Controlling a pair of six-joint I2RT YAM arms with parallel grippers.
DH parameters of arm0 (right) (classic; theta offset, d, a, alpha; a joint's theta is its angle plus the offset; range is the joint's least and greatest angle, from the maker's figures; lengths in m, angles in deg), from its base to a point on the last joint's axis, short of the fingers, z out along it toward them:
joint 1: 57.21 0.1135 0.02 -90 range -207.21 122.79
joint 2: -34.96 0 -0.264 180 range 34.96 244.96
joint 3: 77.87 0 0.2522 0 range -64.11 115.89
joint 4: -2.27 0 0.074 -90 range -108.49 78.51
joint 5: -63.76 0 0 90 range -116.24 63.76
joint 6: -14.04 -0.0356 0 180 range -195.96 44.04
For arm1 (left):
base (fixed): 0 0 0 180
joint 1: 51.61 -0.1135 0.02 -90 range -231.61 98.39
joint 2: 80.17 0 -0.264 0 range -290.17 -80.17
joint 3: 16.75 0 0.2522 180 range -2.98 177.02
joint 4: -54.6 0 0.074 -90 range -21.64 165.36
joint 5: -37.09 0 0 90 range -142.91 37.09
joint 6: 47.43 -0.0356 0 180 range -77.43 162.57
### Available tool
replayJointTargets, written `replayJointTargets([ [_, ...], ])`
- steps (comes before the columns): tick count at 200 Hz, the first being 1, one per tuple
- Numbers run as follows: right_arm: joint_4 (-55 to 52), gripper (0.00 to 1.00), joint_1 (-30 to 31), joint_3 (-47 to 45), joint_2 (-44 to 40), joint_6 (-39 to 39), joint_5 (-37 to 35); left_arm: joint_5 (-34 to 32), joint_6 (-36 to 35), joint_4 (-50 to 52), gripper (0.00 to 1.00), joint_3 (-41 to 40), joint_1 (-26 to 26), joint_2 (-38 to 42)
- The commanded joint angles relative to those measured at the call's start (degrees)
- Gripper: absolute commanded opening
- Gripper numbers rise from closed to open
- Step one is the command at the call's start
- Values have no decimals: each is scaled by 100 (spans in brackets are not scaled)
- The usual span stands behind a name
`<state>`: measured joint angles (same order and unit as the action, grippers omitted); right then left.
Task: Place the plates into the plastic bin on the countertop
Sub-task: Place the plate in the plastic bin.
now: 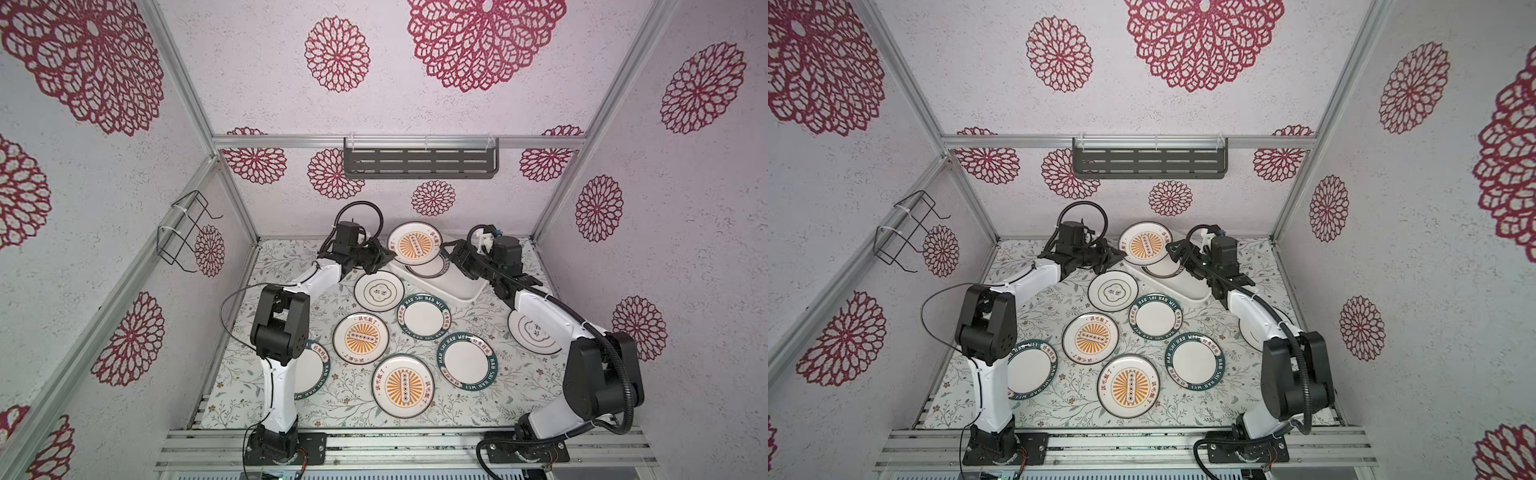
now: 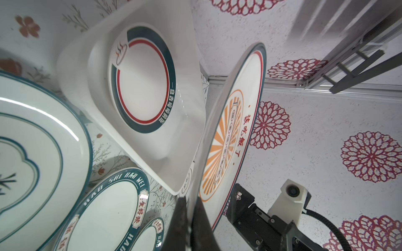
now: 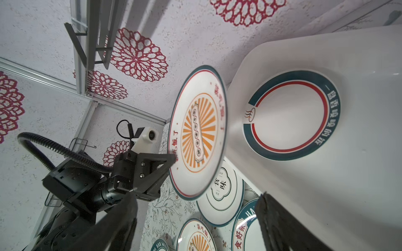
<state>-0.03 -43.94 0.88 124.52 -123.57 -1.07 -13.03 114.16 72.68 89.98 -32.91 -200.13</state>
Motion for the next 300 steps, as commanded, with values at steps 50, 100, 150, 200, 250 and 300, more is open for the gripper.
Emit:
replayJointTargets([
  [50,308,73,-28,76,305,-328,-11,302,302,-573,0,255,121,50],
  [100,506,46,-27,105,470,-592,-46,346,198,-436,0,436,135,18],
  [150,928,17,-27,82,671,-1050,-17,438,35,-221,3,784,212,-112],
  [200,1101,1,-34,77,808,-1307,-56,416,-226,123,5,1033,257,-140],
  [250,1216,1,-35,148,996,-1485,-31,427,-464,421,5,1221,316,-150],
  [300,1406,13,-29,204,1164,-1670,56,476,-541,489,6,1261,345,-123],
])
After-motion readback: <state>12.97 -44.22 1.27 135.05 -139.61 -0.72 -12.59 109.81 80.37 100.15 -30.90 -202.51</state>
